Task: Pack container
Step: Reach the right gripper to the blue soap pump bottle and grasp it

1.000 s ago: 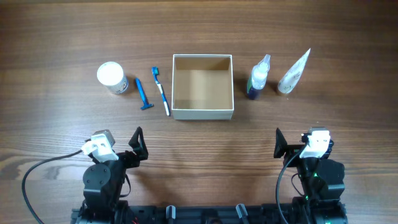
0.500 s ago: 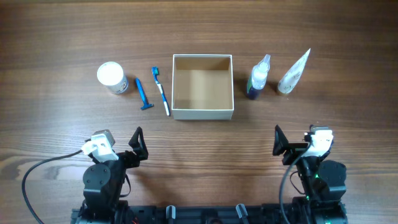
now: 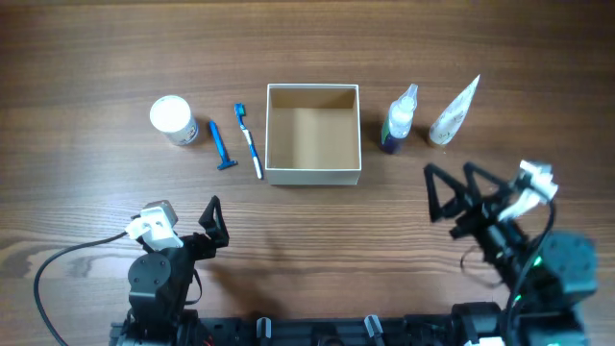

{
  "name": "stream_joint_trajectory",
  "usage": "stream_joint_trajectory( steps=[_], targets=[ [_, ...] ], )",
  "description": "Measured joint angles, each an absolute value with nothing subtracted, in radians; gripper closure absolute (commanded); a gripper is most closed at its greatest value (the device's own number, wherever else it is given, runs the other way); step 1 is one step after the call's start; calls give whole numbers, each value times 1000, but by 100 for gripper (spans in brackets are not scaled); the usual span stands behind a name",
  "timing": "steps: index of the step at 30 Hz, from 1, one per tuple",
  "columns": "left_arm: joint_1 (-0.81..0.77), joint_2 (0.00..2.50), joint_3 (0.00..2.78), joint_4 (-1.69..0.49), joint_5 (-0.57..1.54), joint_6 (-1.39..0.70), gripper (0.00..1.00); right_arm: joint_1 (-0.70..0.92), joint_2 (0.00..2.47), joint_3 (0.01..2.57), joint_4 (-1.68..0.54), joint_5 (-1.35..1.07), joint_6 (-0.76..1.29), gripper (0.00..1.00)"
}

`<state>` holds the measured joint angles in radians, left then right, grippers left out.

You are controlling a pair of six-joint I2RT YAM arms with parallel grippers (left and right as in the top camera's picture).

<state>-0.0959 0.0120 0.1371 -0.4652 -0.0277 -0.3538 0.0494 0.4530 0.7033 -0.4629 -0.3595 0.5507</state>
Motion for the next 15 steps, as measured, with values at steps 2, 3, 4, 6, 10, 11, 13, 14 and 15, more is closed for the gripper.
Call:
stream_joint_trajectory(
  steps=[2, 3, 4, 6, 10, 11, 13, 14, 15],
  targets=[
    [-96, 12, 136, -469, -28, -354, 0, 50, 696, 974, -663, -366, 455, 0],
    [-96, 12, 136, -467, -28, -354, 0, 50, 815, 1101, -762, -366, 411, 0],
    [-96, 12, 136, -468, -28, -354, 0, 50, 952, 1232, -843, -366, 367, 1],
    [-96, 12, 136, -466, -28, -354, 0, 52, 1111, 1353, -891, -366, 331, 0],
    [-96, 12, 136, -466, -28, -354, 0, 185, 1417, 1456, -936, -258, 324, 0],
    [-96, 12, 136, -466, -28, -354, 0, 224, 1480, 1456, -935, -210, 330, 0],
    [-96, 12, 136, -466, -28, -354, 0, 265, 1569, 1456, -925, -110, 360, 1],
    [-96, 12, 136, -467, -28, -354, 0, 266, 1612, 1456, -912, -75, 376, 0],
    [-96, 12, 136, -467, -28, -354, 0, 265, 1649, 1456, -905, -42, 390, 1]
  ],
)
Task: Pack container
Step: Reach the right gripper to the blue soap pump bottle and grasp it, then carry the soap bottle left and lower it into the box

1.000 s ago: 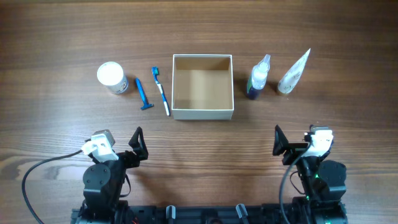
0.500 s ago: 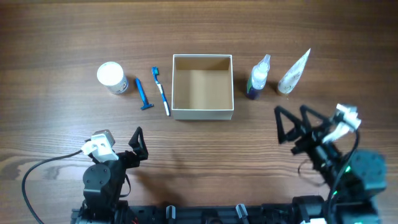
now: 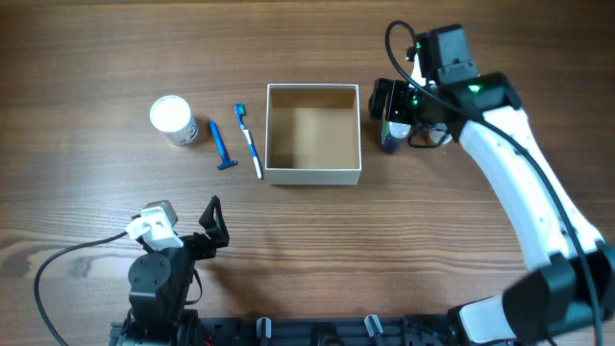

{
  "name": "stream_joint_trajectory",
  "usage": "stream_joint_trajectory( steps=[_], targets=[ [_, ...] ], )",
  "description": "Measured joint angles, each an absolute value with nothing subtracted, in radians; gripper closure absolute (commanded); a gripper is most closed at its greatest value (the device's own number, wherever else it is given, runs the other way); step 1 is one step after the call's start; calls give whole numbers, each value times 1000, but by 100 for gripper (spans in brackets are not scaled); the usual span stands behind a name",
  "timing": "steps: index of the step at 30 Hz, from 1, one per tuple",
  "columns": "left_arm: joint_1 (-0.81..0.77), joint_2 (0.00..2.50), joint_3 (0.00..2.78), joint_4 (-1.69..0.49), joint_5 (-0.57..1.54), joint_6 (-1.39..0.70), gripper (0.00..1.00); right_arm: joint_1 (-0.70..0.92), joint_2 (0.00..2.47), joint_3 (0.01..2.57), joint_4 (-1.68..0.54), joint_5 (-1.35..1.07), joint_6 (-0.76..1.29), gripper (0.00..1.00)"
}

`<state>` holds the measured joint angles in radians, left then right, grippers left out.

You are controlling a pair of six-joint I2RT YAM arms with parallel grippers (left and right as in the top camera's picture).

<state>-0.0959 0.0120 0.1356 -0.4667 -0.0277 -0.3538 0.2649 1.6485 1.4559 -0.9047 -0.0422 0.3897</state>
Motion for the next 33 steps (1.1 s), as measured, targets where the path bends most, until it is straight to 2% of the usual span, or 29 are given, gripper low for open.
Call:
stream_joint_trajectory(
  steps=[3, 4, 7, 15, 17, 20, 22, 29, 33],
  targets=[
    [-96, 12, 136, -467, -28, -354, 0, 265, 1747, 1456, -887, 62, 424, 2],
    [-96, 12, 136, -467, -28, -354, 0, 265, 1760, 1456, -883, 80, 426, 6],
    [-96, 12, 136, -466, -28, -354, 0, 265, 1767, 1456, -873, 89, 435, 28],
    [-96, 12, 136, -467, -28, -354, 0, 265, 1796, 1456, -873, 91, 460, 27],
    [-96, 12, 136, -467, -28, -354, 0, 265, 1825, 1456, -874, 91, 459, 39],
    [-96, 12, 136, -467, -28, -354, 0, 265, 1833, 1456, -874, 95, 468, 66],
    [-96, 12, 136, -466, -28, -354, 0, 265, 1832, 1458, -874, 113, 469, 75],
    [-96, 12, 136, -466, -28, -354, 0, 281, 1771, 1467, -965, 135, 412, 82],
    [-96, 12, 136, -466, -28, -354, 0, 443, 1490, 1531, -964, 189, 361, 82]
  ],
)
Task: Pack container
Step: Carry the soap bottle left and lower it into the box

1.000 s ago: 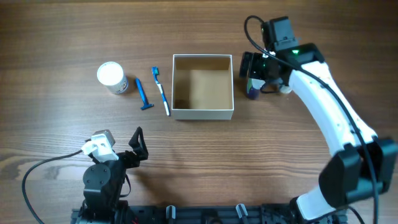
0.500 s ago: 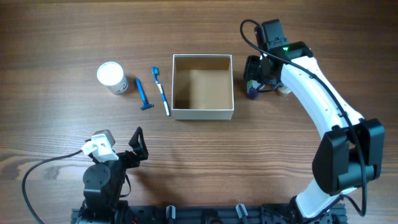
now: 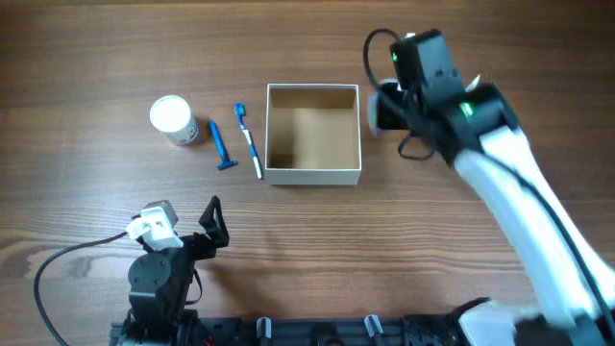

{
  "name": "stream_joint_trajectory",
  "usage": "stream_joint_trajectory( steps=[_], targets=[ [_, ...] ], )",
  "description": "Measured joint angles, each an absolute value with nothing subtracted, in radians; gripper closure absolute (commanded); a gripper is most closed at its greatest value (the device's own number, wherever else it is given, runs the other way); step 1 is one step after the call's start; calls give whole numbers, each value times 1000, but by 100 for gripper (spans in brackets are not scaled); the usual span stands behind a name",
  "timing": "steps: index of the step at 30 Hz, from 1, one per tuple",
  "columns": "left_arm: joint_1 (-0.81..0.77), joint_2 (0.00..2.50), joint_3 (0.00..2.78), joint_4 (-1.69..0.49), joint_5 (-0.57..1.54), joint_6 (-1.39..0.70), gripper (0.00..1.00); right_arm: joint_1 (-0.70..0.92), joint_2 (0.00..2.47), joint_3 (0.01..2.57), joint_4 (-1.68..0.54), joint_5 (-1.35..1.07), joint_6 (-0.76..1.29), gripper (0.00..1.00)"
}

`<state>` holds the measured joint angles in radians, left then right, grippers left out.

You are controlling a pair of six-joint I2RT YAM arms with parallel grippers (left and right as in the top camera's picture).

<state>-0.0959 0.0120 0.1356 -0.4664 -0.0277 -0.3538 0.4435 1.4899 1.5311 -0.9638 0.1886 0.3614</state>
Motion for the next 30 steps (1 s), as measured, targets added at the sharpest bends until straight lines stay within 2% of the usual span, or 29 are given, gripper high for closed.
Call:
stream_joint_trajectory(
  steps=[3, 6, 11, 15, 16, 17, 18, 19, 20, 21, 26, 30],
  targets=[
    [-96, 12, 136, -466, -28, -354, 0, 564, 1394, 1555, -931, 207, 356, 81],
    [-96, 12, 136, -467, -28, -354, 0, 596, 1489, 1555, -905, 218, 369, 81],
    [-96, 12, 136, -466, -28, -354, 0, 604, 1807, 1552, -808, 237, 389, 81],
    [-96, 12, 136, -467, -28, -354, 0, 568, 1866, 1551, -749, 239, 400, 80],
    [-96, 12, 136, -467, -28, -354, 0, 549, 1866, 1551, -735, 241, 403, 60],
    [-96, 12, 136, -466, -28, -354, 0, 535, 1866, 1551, -730, 241, 403, 47],
    [-96, 12, 136, -466, -28, -354, 0, 522, 1866, 1551, -725, 242, 404, 29],
    [-96, 12, 136, -466, -28, -354, 0, 514, 1866, 1551, -715, 242, 404, 16],
    [-96, 12, 136, -467, -28, -354, 0, 514, 1864, 1551, -706, 241, 395, 10],
    [-96, 12, 136, -466, -28, -354, 0, 514, 1864, 1551, -705, 239, 386, 6],
    [-96, 12, 136, -467, -28, -354, 0, 516, 1842, 1551, -761, 237, 369, 2],
    [-96, 12, 136, -466, -28, -354, 0, 509, 1578, 1551, -861, 293, 369, 3]
  ],
)
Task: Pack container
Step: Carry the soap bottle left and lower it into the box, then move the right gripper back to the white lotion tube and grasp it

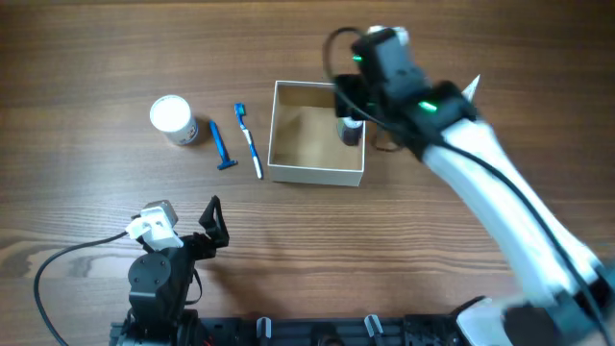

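The open cardboard box stands at the table's middle. My right gripper reaches in over its right wall, shut on a small clear bottle with a dark purple base; the bottle hangs upright inside the box at its right side. A white tube shows only its tip behind the right arm. Left of the box lie a blue-and-white toothbrush, a blue razor and a white-lidded jar. My left gripper rests at the front left, away from everything.
The right arm's white link crosses the table's right half from the front edge to the box. A cable loops beside the left arm's base.
My right gripper has moved left with the bottle, from just outside the box's right wall to over its inside. The box sits slightly further right. The left arm is unchanged.
First both arms rested at the front, with the bottle and tube standing right of the box. Then my right gripper was around the bottle. Later it held the bottle beside the box's right wall, and now the bottle hangs inside the box.
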{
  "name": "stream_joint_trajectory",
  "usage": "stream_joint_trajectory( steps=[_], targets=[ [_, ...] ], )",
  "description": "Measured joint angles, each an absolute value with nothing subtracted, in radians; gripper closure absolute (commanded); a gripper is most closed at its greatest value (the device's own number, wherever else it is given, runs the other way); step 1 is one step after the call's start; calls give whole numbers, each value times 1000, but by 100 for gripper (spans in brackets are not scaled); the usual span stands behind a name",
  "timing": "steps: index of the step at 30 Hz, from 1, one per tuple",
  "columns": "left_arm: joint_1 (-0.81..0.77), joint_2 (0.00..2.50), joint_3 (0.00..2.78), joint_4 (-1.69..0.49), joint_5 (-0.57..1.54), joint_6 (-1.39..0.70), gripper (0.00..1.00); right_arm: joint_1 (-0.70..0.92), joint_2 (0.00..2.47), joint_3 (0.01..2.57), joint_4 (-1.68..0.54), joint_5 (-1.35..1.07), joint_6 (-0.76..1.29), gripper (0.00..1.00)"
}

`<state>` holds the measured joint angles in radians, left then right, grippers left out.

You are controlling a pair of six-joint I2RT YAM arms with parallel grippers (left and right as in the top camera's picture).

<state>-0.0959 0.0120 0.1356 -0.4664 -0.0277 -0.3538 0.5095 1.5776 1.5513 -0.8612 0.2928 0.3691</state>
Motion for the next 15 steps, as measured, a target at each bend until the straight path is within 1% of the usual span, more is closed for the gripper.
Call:
stream_joint_trajectory(
  steps=[2, 4, 6, 7, 8, 9, 10, 12, 13, 14, 15],
  targets=[
    [-96, 12, 136, -466, -28, -354, 0, 468, 1470, 1560, -925, 313, 399, 4],
    [-96, 12, 136, -466, -28, -354, 0, 342, 1416, 1567, -992, 325, 456, 7],
    [-96, 12, 136, -466, -28, -354, 0, 224, 1467, 1564, -1025, 310, 488, 12],
    [-96, 12, 136, -466, -28, -354, 0, 168, 1527, 1558, -1057, 292, 506, 19],
    [-96, 12, 136, -466, -28, -354, 0, 135, 1562, 1556, -1068, 288, 518, 22],
    [-96, 12, 136, -467, -28, -354, 0, 113, 1591, 1554, -1078, 283, 527, 30],
    [-96, 12, 136, -466, -28, -354, 0, 95, 1616, 1553, -1084, 278, 532, 46],
    [-96, 12, 136, -466, -28, -354, 0, 75, 1643, 1553, -1085, 271, 539, 73],
    [-96, 12, 136, -466, -28, -354, 0, 73, 1652, 1553, -1085, 270, 541, 81],
    [-96, 12, 136, -466, -28, -354, 0, 73, 1668, 1553, -1084, 262, 544, 80],
    [-96, 12, 136, -466, -28, -354, 0, 73, 1678, 1553, -1084, 257, 547, 48]
  ],
)
